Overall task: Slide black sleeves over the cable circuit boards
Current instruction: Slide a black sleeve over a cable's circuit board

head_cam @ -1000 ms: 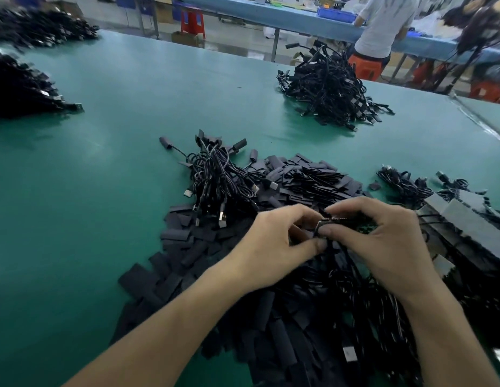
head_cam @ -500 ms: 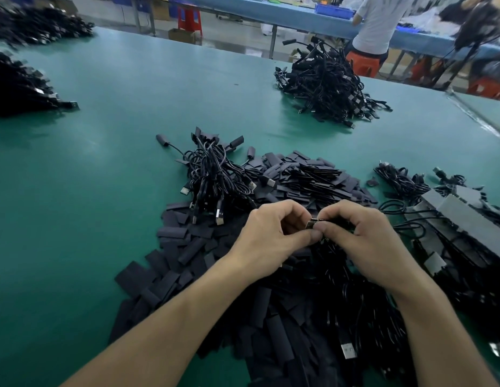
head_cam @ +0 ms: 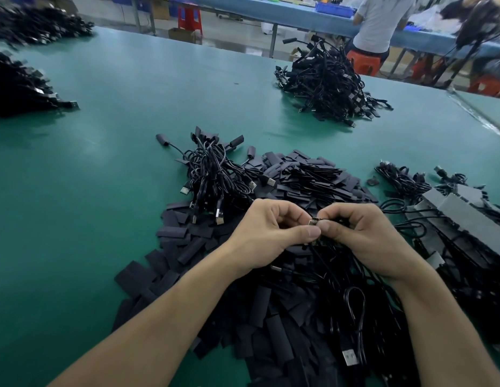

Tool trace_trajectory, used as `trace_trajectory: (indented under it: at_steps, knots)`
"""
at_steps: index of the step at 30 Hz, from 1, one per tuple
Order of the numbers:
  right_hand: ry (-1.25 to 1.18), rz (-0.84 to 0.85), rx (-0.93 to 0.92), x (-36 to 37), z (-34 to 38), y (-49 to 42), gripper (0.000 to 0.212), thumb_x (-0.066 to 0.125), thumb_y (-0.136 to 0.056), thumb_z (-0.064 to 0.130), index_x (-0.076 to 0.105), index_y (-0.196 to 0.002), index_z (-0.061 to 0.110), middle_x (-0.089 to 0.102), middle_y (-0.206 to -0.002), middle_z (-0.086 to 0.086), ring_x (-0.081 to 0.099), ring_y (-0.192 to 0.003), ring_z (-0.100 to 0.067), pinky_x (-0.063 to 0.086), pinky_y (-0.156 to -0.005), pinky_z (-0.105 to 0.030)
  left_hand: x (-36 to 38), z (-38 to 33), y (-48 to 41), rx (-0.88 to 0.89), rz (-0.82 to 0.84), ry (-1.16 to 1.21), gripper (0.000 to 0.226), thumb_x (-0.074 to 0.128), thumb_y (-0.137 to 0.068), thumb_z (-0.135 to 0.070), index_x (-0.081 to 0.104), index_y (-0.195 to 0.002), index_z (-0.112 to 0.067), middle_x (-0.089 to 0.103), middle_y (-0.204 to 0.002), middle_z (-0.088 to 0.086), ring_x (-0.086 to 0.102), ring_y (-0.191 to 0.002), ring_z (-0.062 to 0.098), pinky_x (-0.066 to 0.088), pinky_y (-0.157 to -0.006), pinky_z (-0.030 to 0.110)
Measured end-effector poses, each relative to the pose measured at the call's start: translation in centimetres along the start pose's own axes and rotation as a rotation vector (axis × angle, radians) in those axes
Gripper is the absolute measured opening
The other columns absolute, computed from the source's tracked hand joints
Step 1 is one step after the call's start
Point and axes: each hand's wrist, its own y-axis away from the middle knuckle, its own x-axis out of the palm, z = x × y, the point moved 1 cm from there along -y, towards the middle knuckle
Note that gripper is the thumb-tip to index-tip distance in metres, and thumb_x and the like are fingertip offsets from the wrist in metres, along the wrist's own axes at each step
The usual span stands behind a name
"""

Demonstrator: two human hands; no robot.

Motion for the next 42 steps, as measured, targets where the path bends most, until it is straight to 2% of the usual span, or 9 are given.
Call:
trace_trajectory:
  at_steps: [6, 13, 23, 28, 34, 38, 42]
  knots:
    - [-0.084, 0.041, 0.019, 0.0, -0.3, -0.4, 0.007, 0.068, -0.083, 0.027, 0.074, -0.080, 0.024, 0.069, -0.076, 0.004, 0.060, -0.072, -0.002, 0.047, -0.067, -0.015, -0.1, 0.0, -0.1, -0.006, -0.007, 0.040, 0.012, 0.081, -0.080, -0.005, 0.071, -0.079, -0.011, 0.071, -0.069, -0.001, 0.066, -0.064, 0.007, 0.053, -0.064, 0.017]
    - [-0.157, 0.051, 0.051, 0.1, -0.5, -0.8, 0.011, 0.066, -0.084, 0.022, 0.070, -0.081, 0.013, 0.068, -0.074, 0.005, 0.059, -0.070, -0.003, 0.047, -0.066, -0.014, -0.2, 0.1, -0.3, 0.032, -0.011, 0.040, 0.015, 0.082, -0.080, -0.005, 0.072, -0.076, -0.015, 0.072, -0.068, -0.002, 0.066, -0.063, 0.008, 0.054, -0.063, 0.018]
    - [-0.199, 0.005, 0.078, 0.5, -0.6, -1.1, 0.026, 0.068, -0.081, 0.030, 0.069, -0.083, 0.004, 0.064, -0.078, -0.006, 0.055, -0.073, -0.016, 0.047, -0.066, -0.023, -0.3, 0.1, -0.6, 0.028, -0.045, 0.070, 0.010, 0.078, -0.082, -0.002, 0.071, -0.079, -0.009, 0.070, -0.069, 0.001, 0.062, -0.064, 0.009, 0.054, -0.065, 0.019]
    - [-0.286, 0.009, 0.061, 1.0, -0.2, -1.3, 0.013, 0.065, -0.085, 0.025, 0.071, -0.079, 0.015, 0.065, -0.073, 0.004, 0.056, -0.069, -0.004, 0.046, -0.064, -0.013, -0.5, 0.1, -0.7, 0.025, -0.069, 0.092, 0.008, 0.077, -0.084, -0.004, 0.071, -0.083, -0.009, 0.069, -0.071, 0.000, 0.062, -0.066, 0.009, 0.053, -0.066, 0.020]
    - [-0.164, -0.096, 0.032, 1.3, -0.2, -1.3, 0.013, 0.064, -0.088, 0.025, 0.070, -0.080, 0.018, 0.065, -0.069, 0.010, 0.056, -0.064, 0.000, 0.045, -0.062, -0.012, -0.5, 0.6, -1.0, 0.015, -0.116, 0.079, 0.010, 0.080, -0.081, -0.008, 0.071, -0.085, -0.009, 0.070, -0.072, 0.002, 0.064, -0.068, 0.011, 0.057, -0.067, 0.025]
    - [0.044, -0.217, -0.018, 1.3, -0.5, -1.3, 0.012, 0.069, -0.091, 0.012, 0.070, -0.083, 0.021, 0.069, -0.075, 0.008, 0.061, -0.069, -0.003, 0.048, -0.068, -0.017, -0.3, 0.8, -1.1, 0.037, -0.123, 0.056, 0.013, 0.081, -0.081, -0.006, 0.071, -0.082, -0.015, 0.070, -0.070, -0.003, 0.063, -0.065, 0.008, 0.055, -0.065, 0.023]
    - [0.026, -0.221, -0.063, 1.4, 0.0, -1.2, 0.017, 0.071, -0.088, 0.004, 0.070, -0.086, 0.021, 0.072, -0.081, 0.005, 0.065, -0.076, -0.005, 0.050, -0.073, -0.016, -0.3, 0.9, -1.2, 0.048, -0.102, 0.079, 0.018, 0.079, -0.081, -0.003, 0.068, -0.079, -0.016, 0.065, -0.070, -0.001, 0.058, -0.065, 0.010, 0.053, -0.064, 0.023]
